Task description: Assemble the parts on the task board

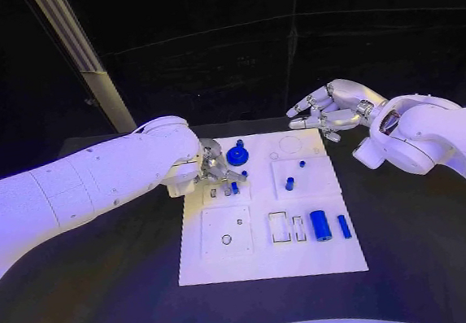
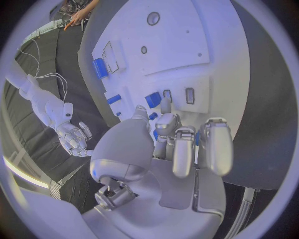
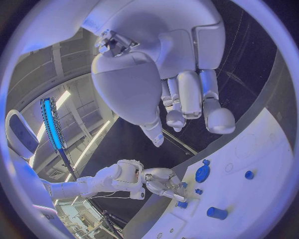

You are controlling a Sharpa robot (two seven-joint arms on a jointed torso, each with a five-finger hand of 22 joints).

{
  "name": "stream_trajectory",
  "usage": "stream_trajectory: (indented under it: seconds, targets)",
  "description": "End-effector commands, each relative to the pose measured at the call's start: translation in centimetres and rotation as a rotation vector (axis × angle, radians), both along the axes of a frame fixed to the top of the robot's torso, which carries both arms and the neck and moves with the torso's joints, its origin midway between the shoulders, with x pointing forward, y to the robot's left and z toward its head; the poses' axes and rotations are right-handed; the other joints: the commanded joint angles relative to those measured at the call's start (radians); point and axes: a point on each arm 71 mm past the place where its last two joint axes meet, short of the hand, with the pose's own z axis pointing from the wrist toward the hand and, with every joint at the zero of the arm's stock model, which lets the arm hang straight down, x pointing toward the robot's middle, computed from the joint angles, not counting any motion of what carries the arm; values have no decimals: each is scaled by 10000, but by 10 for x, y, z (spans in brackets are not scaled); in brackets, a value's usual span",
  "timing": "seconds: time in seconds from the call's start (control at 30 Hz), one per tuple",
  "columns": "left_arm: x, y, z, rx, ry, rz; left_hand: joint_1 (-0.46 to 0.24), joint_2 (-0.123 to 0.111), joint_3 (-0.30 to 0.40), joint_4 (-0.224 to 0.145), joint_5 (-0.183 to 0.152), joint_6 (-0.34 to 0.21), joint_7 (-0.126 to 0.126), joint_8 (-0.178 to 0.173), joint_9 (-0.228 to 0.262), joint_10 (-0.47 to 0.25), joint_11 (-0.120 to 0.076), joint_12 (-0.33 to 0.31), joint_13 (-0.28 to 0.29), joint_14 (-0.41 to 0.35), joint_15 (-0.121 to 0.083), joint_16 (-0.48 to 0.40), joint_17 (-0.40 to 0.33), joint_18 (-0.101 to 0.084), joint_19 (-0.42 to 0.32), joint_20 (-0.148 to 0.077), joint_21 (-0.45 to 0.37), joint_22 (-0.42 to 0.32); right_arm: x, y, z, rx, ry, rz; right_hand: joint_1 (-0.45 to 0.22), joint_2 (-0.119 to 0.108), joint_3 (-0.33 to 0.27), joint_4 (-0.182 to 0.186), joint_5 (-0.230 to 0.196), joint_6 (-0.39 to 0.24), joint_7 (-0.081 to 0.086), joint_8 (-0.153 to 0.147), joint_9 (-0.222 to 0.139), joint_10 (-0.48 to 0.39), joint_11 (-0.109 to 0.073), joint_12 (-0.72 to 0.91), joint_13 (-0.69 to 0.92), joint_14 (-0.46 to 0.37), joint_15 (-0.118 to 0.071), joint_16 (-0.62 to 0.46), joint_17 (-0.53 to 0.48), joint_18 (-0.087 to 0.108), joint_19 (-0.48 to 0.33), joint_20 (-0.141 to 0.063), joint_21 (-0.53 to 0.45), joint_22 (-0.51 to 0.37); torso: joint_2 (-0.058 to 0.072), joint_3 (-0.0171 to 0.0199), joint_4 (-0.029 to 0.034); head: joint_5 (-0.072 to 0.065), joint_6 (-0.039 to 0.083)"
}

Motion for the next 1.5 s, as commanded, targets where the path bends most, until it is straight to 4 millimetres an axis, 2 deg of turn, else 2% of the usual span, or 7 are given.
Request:
stream_trajectory:
  seconds: [0.03,0.77,1.0,1.1,1.3,1.37,1.5]
  targets:
    - [-1,0,0,356,146,-219,107,1,-59,3,-43,-90,-9,70,40,57,8,45,12,1058,-84,30,2631,-60,88,3,76,23,1,1,2,88,-99,95,72,-1,-66,0,40,61,-20,54,11,-31,-49,-25,-5,297,-90,-54,-9,86,-22,-58,-36,-19,-5,-3,7,8,-27]
    - [-1,-9,1,160,17,-372,1142,341,354,-382,-31,-287,-63,417,606,79,-42,51,75,1058,-124,30,2631,-78,84,-30,158,177,3,8,1,96,-53,221,323,8,-134,-190,212,61,-36,109,9,-34,-72,-49,-81,307,-112,-121,-50,94,-2,-75,-123,-119,1,-4,4,-47,-61]
    - [0,-11,2,-77,-241,-278,2289,854,1319,-1071,-19,-506,-161,389,729,37,-133,-21,50,1058,-198,30,2631,-68,58,-81,148,165,3,10,-1,-54,99,370,579,85,-91,-396,167,47,-31,134,1,-34,-78,-73,-134,318,-120,-143,-41,104,-8,-77,-195,-212,-5,-4,7,-28,-92]
    - [0,-11,3,-160,-308,-280,2755,878,1833,-1414,-10,-617,-174,327,748,-1,-158,-84,27,1058,-227,30,2631,-70,53,-119,150,174,3,11,-2,-119,161,425,638,87,-92,-455,125,41,-29,139,-2,-26,-77,-72,-144,328,-120,-132,-15,105,-3,-77,-207,-224,-7,-2,0,-22,-97]
    - [0,-10,3,-230,-381,-236,3163,461,3262,-1997,275,-764,-87,200,798,-82,-98,-297,-88,1058,-194,30,2631,-69,30,-120,138,171,3,12,-3,-186,235,459,650,85,-95,-469,119,41,-29,141,-3,-24,-77,-71,-145,325,-120,-144,-31,111,-15,-77,-226,-260,-7,3,-1,-15,-111]
    - [0,-8,4,-241,-402,-200,2885,23,4180,-2096,558,-770,-26,191,868,-70,-91,-385,-149,1058,-147,30,2631,-63,20,-84,132,172,4,12,-3,-200,253,456,651,84,-96,-470,119,41,-29,142,-3,-19,-77,-66,-139,324,-120,-150,-39,112,-17,-77,-229,-267,-8,0,10,-27,-101]
    - [-2,-5,4,-292,-464,-131,2009,-857,6408,-2275,613,-753,21,273,1100,14,-67,-468,-203,1058,-113,30,2631,-63,7,-31,121,179,4,12,-3,-219,278,451,648,84,-99,-470,124,42,-29,143,-3,-22,-76,-70,-145,323,-120,-152,-42,113,-19,-77,-233,-274,-4,-11,19,-14,-84]
